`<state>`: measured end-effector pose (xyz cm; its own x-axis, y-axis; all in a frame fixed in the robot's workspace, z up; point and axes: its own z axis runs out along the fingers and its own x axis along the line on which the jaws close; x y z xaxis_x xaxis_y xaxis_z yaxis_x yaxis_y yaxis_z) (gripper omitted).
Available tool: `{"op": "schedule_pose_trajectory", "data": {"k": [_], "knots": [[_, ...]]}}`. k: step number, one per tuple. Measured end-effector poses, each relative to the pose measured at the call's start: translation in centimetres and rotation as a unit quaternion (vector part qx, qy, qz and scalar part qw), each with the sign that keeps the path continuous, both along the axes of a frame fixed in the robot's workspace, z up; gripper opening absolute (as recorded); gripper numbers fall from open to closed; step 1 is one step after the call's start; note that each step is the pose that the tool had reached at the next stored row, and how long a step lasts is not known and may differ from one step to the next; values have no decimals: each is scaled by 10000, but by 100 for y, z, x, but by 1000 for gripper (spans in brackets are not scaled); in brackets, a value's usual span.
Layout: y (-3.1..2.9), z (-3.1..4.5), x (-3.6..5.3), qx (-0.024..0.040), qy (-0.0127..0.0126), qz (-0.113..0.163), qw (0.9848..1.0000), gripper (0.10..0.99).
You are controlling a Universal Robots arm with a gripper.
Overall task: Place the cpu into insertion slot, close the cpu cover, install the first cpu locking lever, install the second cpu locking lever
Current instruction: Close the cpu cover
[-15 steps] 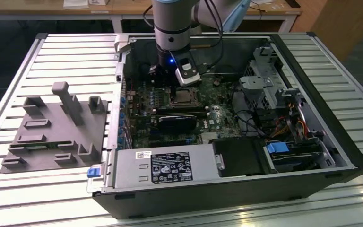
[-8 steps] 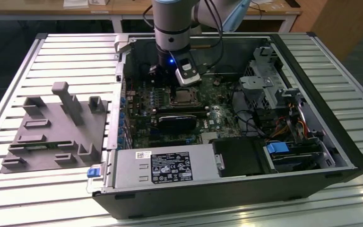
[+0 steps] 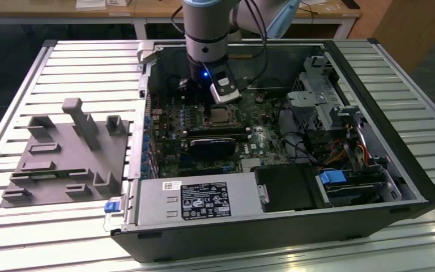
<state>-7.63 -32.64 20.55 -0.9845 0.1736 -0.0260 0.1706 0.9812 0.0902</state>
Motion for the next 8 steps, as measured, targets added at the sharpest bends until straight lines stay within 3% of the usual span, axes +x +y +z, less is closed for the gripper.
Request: {"op": "schedule_pose_trajectory", "data": {"k": [8], "knots": [[-2,-23,19,13,0,0,10000,102]]}}
